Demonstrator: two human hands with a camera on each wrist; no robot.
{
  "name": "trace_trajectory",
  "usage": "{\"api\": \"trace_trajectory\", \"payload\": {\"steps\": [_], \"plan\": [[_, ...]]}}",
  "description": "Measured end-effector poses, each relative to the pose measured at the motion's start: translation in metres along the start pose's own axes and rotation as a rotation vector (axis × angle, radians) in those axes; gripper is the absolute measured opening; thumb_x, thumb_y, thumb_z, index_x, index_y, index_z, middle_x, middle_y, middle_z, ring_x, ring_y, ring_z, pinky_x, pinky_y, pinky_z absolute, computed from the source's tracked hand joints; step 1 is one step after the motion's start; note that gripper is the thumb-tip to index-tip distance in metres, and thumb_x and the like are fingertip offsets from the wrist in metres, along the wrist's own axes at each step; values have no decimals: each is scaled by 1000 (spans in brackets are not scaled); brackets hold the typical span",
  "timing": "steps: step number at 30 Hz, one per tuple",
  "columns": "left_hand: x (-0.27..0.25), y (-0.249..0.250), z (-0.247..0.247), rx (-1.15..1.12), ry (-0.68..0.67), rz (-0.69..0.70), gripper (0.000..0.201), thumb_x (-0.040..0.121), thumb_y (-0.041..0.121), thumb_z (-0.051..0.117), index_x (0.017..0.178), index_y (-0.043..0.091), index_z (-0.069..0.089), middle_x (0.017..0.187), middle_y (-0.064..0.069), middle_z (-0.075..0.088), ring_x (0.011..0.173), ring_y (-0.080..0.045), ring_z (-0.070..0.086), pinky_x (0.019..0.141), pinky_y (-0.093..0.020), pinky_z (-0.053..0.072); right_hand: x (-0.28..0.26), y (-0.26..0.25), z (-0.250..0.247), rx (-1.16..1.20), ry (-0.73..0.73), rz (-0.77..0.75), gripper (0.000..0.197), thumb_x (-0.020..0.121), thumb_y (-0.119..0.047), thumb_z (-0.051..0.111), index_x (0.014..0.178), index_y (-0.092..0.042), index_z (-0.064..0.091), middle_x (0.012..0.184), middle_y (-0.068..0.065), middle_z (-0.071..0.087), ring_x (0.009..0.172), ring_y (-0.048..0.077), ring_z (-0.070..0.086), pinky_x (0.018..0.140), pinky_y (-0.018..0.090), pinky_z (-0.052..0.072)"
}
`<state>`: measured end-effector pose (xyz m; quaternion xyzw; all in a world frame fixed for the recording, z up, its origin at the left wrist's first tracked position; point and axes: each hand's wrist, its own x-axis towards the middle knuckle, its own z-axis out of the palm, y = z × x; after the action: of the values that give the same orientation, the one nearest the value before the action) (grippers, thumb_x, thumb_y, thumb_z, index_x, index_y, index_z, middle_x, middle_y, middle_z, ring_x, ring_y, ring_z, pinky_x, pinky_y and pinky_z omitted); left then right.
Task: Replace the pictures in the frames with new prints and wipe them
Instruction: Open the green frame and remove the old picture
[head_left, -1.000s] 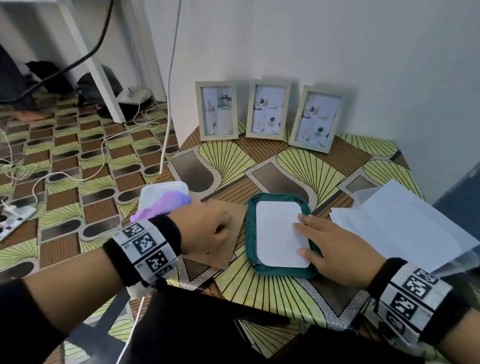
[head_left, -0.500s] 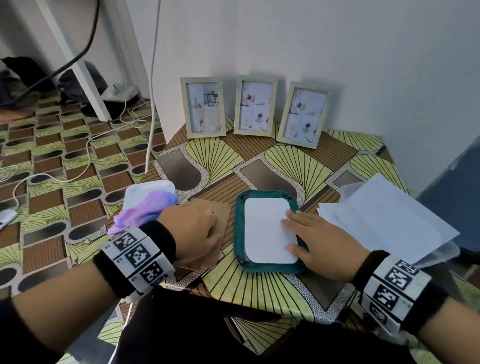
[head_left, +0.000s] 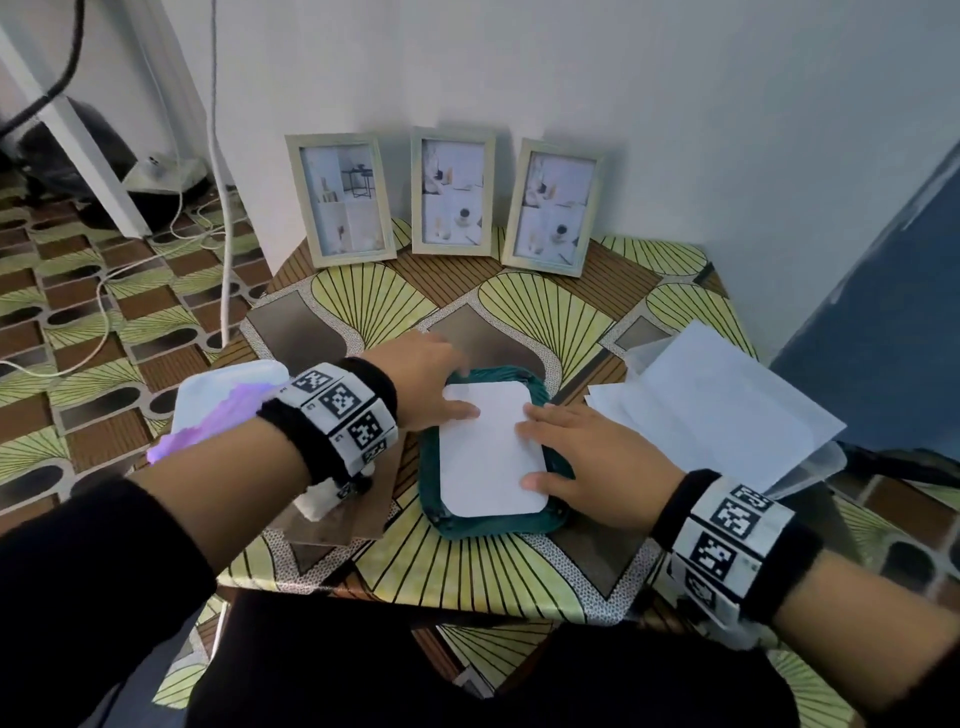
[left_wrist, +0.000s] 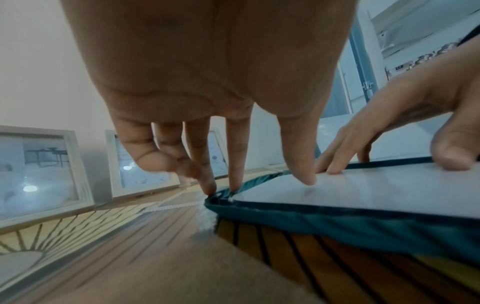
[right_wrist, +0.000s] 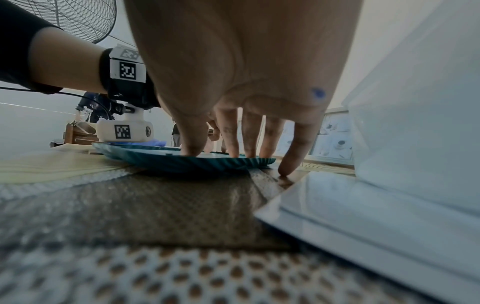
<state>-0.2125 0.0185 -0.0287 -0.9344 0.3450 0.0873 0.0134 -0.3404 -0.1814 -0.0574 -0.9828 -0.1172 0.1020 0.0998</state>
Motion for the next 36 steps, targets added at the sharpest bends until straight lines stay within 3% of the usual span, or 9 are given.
{"api": "trace_trajectory", "payload": {"steps": [3,7,12,17,22,26,30,33,36], "plan": [[9,-7,3,2,3,16,64,75,73,62,120,27,65,93,9,46,92,-15,48,77,-30,41,1,1,0,12,9,7,66,94,-51,53,152,-25,31,162,-8,22,148,14,19,116,33,25],[12,-12,6,-19,15,30,63,69,74,66,112,29,70,92,11,49,90,-14,49,71,-27,39,2,2,0,20,29,9,65,92,-51,56,149,-25,36,160,-7,26,146,16,23,115,33,27],[13,-11,3,-81,41,13,52,69,64,74,105,28,67,98,8,55,92,-14,51,78,-31,48,2,2,-1,24,64,11,65,90,-52,57,146,-25,39,158,-5,32,142,18,30,111,36,34],[10,-10,-3,-242,74,3,41,62,47,87,81,30,55,80,8,60,74,-10,54,60,-26,43,0,2,0,44,89,13,69,89,-52,59,148,-25,35,155,-5,34,138,18,37,110,38,39],[9,-13,-5,-397,81,-56,28,66,24,90,80,26,65,71,8,66,66,-6,60,60,-20,43,0,1,-1,59,109,8,69,88,-52,60,147,-26,36,151,-7,38,132,16,42,108,34,41],[9,-13,-5,-435,61,-90,20,70,23,87,81,25,71,75,8,68,67,-4,61,59,-14,41,-1,0,0,73,109,0,62,93,-48,55,148,-25,36,152,-6,35,133,17,42,108,35,41],[5,-13,-7,-460,76,-100,17,75,21,83,88,23,72,78,5,67,69,-6,59,62,-17,43,-5,-3,-6,133,132,23,54,100,-43,44,149,-25,34,156,-7,31,136,15,39,110,33,38],[1,-13,-11,-466,126,-90,15,81,22,77,91,26,67,79,5,65,72,-7,59,64,-21,45,-12,-6,-24,150,230,19,50,99,-41,47,146,-26,40,149,-8,41,129,13,47,105,35,44],[-5,-12,-12,-522,164,-74,16,85,23,70,94,31,60,73,6,61,64,-5,56,60,-20,42,-25,-4,-49,156,377,63,43,97,-40,51,138,-28,51,130,-9,57,113,11,57,93,37,50]]}}
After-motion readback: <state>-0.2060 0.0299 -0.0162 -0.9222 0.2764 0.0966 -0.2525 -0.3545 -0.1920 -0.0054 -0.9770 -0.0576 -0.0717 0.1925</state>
